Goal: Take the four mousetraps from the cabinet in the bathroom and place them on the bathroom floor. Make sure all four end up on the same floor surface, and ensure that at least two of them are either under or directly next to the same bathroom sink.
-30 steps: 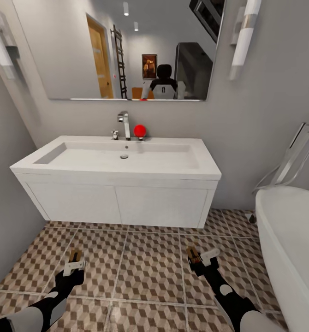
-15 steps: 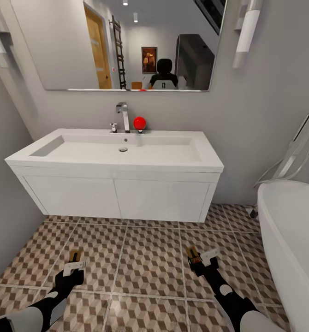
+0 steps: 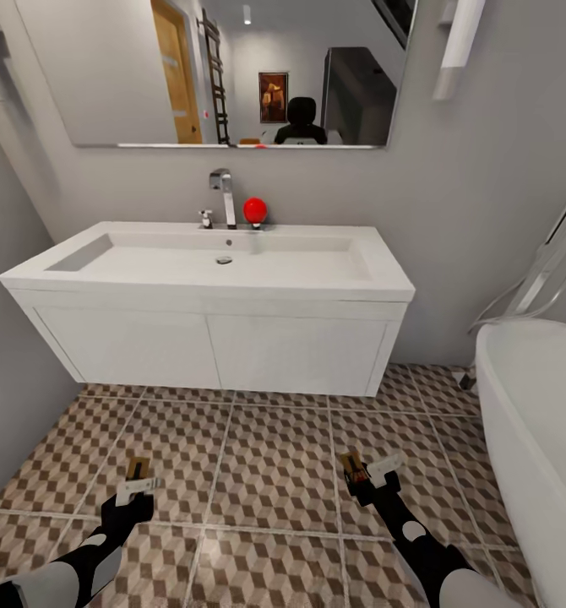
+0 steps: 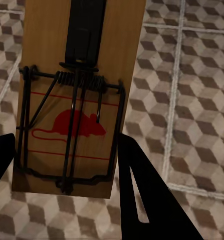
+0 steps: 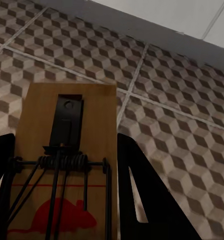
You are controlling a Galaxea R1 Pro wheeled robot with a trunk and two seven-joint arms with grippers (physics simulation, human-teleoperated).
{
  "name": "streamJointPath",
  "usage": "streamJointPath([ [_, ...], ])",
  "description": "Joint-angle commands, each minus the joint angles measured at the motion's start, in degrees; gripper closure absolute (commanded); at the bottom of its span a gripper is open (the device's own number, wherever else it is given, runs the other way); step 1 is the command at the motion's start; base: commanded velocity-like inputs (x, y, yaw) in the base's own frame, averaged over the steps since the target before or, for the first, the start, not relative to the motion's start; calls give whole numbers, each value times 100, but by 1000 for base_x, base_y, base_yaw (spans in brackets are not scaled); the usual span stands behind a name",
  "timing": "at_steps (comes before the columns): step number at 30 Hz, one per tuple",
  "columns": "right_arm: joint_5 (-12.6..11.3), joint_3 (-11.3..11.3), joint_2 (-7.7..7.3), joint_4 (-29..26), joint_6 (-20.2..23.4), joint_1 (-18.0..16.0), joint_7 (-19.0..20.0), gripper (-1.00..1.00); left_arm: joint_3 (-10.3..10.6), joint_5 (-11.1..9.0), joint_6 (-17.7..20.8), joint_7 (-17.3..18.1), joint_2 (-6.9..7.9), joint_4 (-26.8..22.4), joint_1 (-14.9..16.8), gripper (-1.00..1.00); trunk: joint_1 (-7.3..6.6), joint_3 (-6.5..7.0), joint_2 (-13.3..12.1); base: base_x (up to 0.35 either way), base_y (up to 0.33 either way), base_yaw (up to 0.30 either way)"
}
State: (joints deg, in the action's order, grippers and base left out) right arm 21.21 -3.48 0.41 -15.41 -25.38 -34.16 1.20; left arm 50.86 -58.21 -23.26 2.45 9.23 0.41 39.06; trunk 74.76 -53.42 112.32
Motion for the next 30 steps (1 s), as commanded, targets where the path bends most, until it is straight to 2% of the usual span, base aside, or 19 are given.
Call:
streamJointPath([
  [1,15,-38,3,3,-19,-3,29,100,39,-42,-12,1,0,3,3,100,22,-32,43,0,0,0],
  [26,15,-38,3,3,-19,11,29,100,39,-42,-12,1,0,3,2,100,571,-717,1046,0,0,0],
  [30,15,-38,3,3,-19,20,29,100,38,-42,-12,1,0,-1,4,100,571,-755,1046,0,0,0],
])
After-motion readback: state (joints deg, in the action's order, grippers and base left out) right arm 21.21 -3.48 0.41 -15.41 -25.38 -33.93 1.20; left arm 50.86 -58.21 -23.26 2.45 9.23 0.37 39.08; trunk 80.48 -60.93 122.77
